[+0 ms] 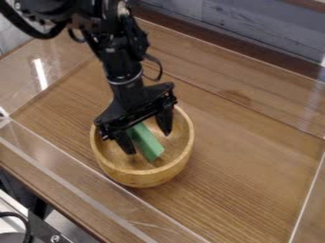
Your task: Remove the green block from inside the brown bowl and put it on the table
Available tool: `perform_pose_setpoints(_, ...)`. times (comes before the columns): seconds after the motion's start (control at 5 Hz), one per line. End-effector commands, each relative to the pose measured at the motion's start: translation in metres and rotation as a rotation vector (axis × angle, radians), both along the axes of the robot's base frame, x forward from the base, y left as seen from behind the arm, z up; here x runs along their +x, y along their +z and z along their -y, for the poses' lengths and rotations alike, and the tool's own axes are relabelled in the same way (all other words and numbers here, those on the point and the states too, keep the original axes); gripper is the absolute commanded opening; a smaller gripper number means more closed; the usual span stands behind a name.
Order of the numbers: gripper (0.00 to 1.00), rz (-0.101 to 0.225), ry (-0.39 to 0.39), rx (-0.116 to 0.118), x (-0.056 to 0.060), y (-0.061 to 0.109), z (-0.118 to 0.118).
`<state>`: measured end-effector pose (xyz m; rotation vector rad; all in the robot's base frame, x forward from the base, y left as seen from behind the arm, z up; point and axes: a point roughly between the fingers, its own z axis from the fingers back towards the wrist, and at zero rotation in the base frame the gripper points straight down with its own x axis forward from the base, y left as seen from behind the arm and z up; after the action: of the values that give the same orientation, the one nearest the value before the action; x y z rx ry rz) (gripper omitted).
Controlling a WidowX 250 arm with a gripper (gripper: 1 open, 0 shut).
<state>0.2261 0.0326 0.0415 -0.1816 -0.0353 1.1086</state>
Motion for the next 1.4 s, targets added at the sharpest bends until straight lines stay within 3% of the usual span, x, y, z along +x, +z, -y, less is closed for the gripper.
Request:
perform_pose_setpoints(0.0,0.00,0.029,0.015,-0.002,0.004,0.003,-0.003)
perform_pose_setpoints(1.2,0.00,-0.042,0.000,-0.063,-0.008,0.018,-0.004)
